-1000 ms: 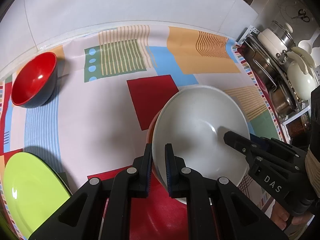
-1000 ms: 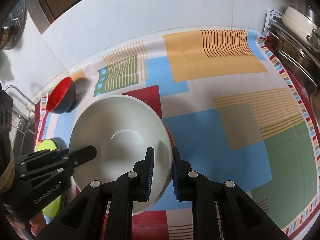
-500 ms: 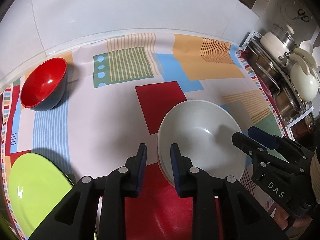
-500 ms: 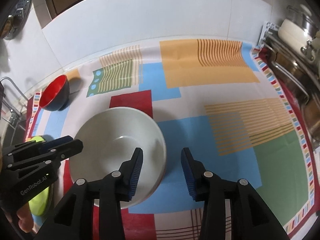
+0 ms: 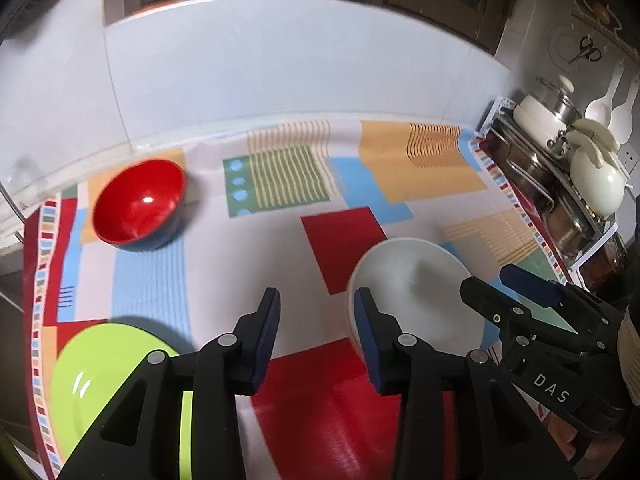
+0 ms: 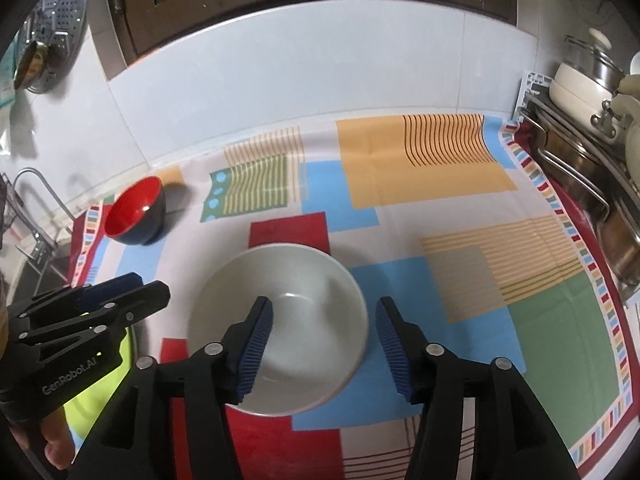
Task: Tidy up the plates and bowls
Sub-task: 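Move both grippers to the rim of the red bowl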
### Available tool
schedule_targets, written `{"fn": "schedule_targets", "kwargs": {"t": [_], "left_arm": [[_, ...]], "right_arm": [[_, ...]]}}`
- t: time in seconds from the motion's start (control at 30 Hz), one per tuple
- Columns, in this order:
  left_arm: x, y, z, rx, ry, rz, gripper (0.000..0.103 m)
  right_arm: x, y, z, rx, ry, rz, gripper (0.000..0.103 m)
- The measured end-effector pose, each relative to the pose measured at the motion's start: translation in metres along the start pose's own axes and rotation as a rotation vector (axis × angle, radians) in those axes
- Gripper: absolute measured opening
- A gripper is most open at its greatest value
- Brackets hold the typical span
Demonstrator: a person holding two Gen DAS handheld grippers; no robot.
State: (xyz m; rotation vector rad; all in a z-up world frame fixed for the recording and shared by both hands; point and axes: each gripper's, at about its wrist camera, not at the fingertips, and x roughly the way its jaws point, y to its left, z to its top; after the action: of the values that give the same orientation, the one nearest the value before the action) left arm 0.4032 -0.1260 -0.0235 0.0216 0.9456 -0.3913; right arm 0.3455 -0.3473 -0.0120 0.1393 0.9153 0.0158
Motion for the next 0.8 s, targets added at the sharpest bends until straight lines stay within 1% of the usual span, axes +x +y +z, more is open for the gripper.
{"fn": "schedule_targets", "kwargs": {"t": [0.07,0.2,0.47,0.53,0.57,0.7,0.8], "left_arm": [[-0.007,0.005,0.0,-0.002,-0.012,-0.001,0.044],[-0.021,0.018,0.001,0.001,-0.036,0.008,0.047],[-0.043,0.052,0.002,0.005,-0.085,0.035,0.059],[-0.049,0.064,0.004,0.005,-0.098,0.048,0.061],[-0.052,0.069,0.004,0.004,-0.105,0.056,0.063],[-0.06,0.092,0.005,0.0,-0.126,0.084,0.067],[-0.064,0.112,0.006,-0.003,-0.137,0.107,0.071]], "right_arm": [[-0.003,0.005,0.001,0.0,-0.008,0.004,0.055],[-0.009,0.019,0.002,0.0,-0.029,0.014,0.055],[-0.022,0.056,0.006,-0.023,-0.073,0.02,0.055],[-0.022,0.067,0.007,-0.024,-0.076,0.022,0.059],[-0.023,0.072,0.007,-0.024,-0.081,0.021,0.063],[-0.023,0.093,0.01,-0.036,-0.1,0.018,0.065],[-0.02,0.109,0.014,-0.036,-0.113,0.023,0.066]]}}
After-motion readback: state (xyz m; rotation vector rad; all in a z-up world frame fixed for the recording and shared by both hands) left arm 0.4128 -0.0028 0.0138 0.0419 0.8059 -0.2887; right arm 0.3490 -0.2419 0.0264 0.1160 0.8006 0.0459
